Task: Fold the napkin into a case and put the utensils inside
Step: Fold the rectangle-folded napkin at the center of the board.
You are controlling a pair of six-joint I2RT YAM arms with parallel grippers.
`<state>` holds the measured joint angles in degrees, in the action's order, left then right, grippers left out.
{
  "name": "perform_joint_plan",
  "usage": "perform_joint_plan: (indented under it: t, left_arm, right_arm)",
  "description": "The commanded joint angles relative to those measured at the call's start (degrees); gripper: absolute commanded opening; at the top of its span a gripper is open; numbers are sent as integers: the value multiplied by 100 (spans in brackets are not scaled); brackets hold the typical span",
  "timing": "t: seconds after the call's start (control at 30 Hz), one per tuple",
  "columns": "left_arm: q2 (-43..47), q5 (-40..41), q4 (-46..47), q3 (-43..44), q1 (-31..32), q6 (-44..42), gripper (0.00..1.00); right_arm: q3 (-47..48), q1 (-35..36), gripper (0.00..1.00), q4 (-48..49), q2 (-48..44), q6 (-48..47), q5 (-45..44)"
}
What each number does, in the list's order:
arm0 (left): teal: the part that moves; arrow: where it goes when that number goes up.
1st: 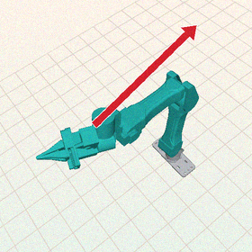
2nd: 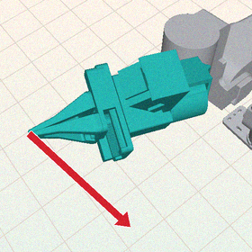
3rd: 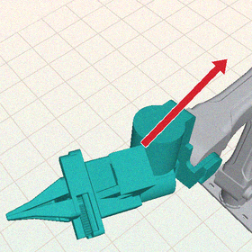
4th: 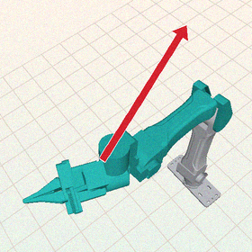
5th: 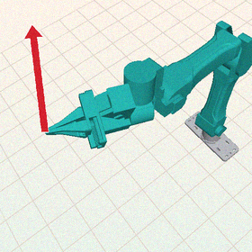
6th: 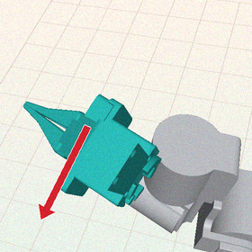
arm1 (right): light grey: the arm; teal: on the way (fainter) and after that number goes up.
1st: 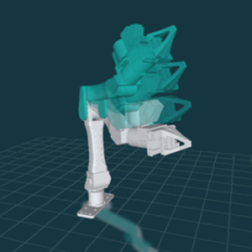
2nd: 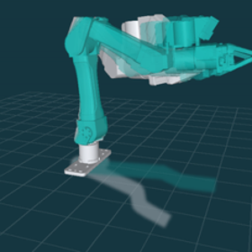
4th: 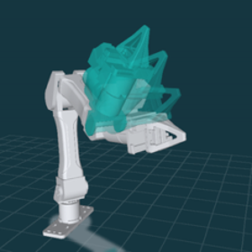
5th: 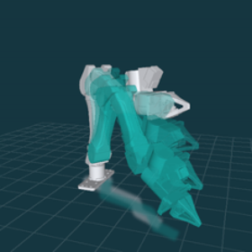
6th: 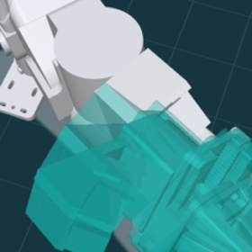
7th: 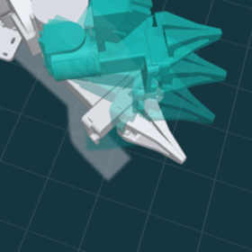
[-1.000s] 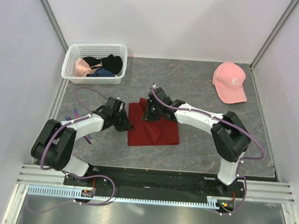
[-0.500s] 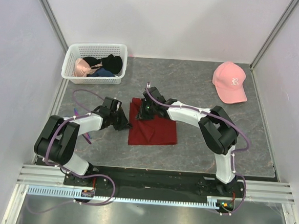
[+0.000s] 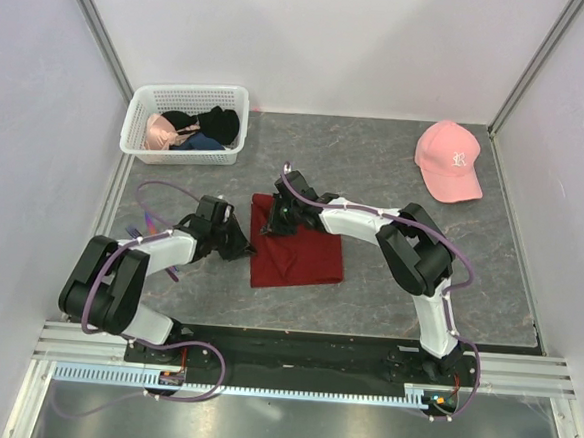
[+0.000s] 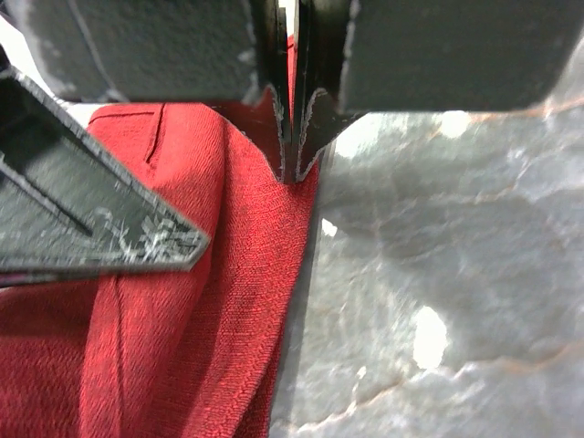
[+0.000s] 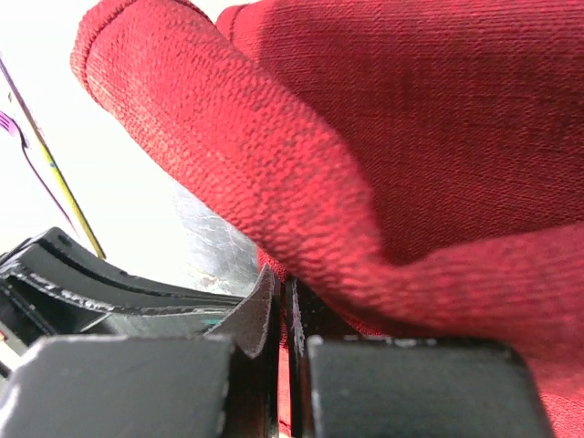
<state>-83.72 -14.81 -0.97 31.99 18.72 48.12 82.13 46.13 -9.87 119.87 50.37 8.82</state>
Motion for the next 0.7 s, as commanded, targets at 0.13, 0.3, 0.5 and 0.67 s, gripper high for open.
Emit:
perform_joint_plan:
  t: [0.13, 0.3, 0.5, 0.67]
  left_arm:
    - [383, 382, -535, -79, 18, -110, 2]
    - [348, 435, -545, -79, 9, -110, 2]
    - [514, 338, -570, -131, 9, -57, 2]
    - [1364, 461, -1088, -44, 9, -136, 12]
  right_arm:
    - [190, 19, 0, 55, 98, 52, 260]
    - [76, 37, 0, 90, 36, 17, 471]
    - [23, 63, 2, 82, 53, -88, 603]
    - [66, 45, 34, 29, -34, -255, 805]
